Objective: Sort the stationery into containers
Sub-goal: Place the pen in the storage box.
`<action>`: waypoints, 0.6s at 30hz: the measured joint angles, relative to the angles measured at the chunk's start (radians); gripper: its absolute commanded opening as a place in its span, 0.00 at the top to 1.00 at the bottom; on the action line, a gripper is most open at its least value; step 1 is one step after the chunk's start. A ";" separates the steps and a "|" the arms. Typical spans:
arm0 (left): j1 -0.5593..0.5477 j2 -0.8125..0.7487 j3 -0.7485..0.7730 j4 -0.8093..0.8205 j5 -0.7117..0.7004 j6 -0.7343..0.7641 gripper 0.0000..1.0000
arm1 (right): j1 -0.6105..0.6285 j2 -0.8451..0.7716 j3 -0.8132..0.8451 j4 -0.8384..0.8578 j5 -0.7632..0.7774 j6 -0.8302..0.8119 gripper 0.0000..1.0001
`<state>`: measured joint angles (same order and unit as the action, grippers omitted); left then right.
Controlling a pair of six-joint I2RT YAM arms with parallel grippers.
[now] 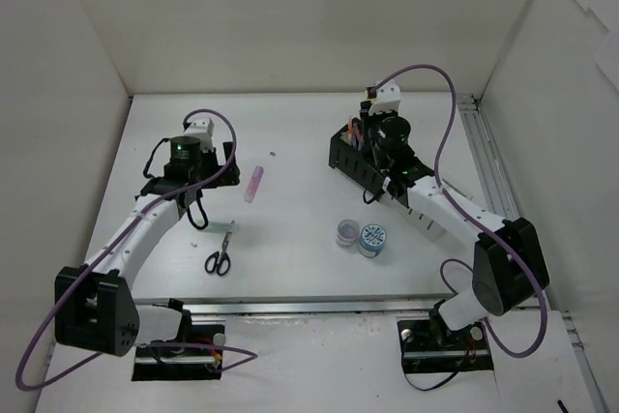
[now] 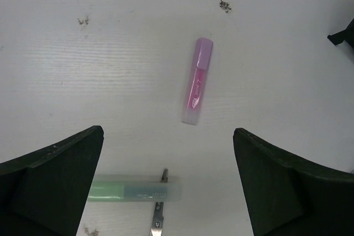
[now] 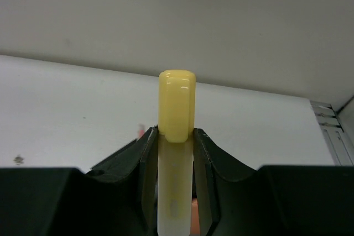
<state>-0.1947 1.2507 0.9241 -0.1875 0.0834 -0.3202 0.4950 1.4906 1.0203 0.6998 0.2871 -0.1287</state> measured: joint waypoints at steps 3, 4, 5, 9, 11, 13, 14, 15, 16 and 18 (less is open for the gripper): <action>0.000 0.094 0.057 0.019 0.046 0.053 0.01 | -0.076 0.016 -0.023 0.002 -0.006 0.001 1.00; 0.000 0.122 0.074 0.022 0.061 0.069 0.00 | -0.097 0.021 -0.033 0.003 -0.008 0.004 1.00; 0.000 0.148 0.088 0.024 0.075 0.082 0.00 | -0.116 0.028 -0.040 0.003 -0.009 0.008 1.00; 0.000 0.258 0.151 0.030 0.129 0.127 0.00 | -0.171 0.072 -0.049 0.010 -0.029 0.028 1.00; 0.000 0.304 0.175 0.030 0.149 0.135 0.01 | -0.187 0.087 -0.065 0.015 -0.050 0.042 1.00; 0.000 0.339 0.192 0.028 0.160 0.138 0.00 | -0.191 0.097 -0.086 0.015 -0.065 0.057 1.00; 0.000 0.355 0.201 0.029 0.164 0.138 0.00 | -0.191 0.100 -0.095 0.015 -0.069 0.066 0.99; 0.000 0.368 0.206 0.029 0.167 0.138 0.01 | -0.191 0.104 -0.103 0.016 -0.071 0.076 0.98; 0.000 0.378 0.209 0.029 0.172 0.138 0.00 | -0.193 0.107 -0.110 0.018 -0.076 0.088 0.96; 0.000 0.392 0.209 0.030 0.181 0.138 0.01 | -0.194 0.107 -0.129 0.020 -0.087 0.114 0.91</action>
<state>-0.1944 1.6428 1.1336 -0.1577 0.2646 -0.1825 0.3012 1.5978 0.8909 0.7197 0.1997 -0.0147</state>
